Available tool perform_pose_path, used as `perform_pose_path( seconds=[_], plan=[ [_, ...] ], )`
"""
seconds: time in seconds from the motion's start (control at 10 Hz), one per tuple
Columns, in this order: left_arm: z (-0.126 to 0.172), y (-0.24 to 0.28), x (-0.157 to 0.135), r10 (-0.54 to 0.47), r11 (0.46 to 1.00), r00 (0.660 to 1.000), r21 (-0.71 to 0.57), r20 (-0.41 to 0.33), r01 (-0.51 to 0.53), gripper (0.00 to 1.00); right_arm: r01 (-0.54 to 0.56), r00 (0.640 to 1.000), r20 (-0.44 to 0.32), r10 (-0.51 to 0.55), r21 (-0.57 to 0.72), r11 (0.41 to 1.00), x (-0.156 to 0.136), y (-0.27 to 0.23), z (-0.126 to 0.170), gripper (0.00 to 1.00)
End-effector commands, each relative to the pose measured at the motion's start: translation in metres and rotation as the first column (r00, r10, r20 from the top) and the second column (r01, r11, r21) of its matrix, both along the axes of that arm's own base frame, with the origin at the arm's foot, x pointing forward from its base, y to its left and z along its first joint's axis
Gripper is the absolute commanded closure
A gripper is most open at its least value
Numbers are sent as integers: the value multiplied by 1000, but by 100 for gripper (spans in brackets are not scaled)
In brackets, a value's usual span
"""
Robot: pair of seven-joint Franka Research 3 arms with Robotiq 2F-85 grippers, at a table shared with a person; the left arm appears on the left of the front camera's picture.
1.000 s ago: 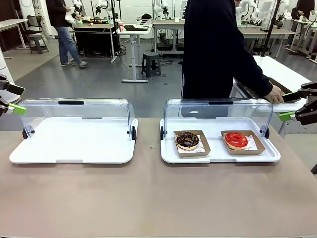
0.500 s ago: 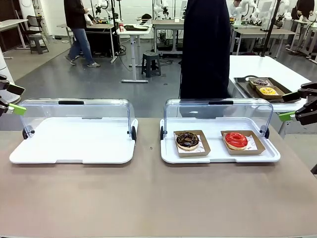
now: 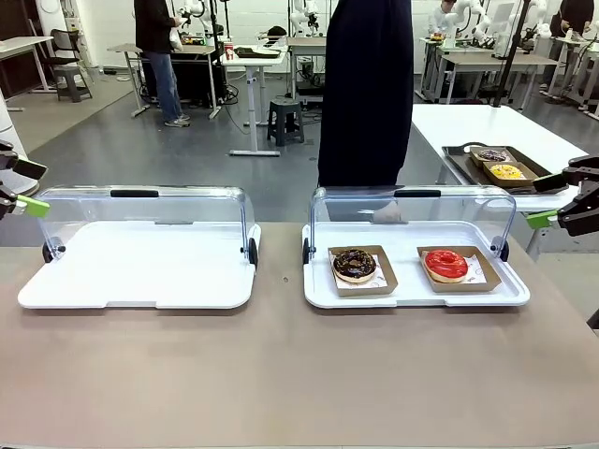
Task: Provide the desired donut to the person.
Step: Place the picked Paper togo box onto the Handle tray extended by the person.
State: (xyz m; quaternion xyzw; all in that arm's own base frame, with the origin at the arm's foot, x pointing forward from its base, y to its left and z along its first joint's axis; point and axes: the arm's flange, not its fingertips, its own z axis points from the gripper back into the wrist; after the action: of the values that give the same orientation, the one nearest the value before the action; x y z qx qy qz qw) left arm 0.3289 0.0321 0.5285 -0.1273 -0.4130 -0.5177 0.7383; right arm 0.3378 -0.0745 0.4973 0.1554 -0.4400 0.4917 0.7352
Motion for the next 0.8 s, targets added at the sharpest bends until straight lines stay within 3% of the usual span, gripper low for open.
perform_pose_path(
  seconds=[0.0, 0.7],
  plan=[
    [-2, 0, -2, 16, 1000, 1000, 7, -3, -16, 0, -13, 1000, 23, 12, 21, 1000, 3, 0, -2, 0],
    [-2, 0, -2, 16, 1000, 1000, 7, -3, -16, 0, -13, 1000, 23, 12, 21, 1000, 3, 0, -2, 0]
  ],
)
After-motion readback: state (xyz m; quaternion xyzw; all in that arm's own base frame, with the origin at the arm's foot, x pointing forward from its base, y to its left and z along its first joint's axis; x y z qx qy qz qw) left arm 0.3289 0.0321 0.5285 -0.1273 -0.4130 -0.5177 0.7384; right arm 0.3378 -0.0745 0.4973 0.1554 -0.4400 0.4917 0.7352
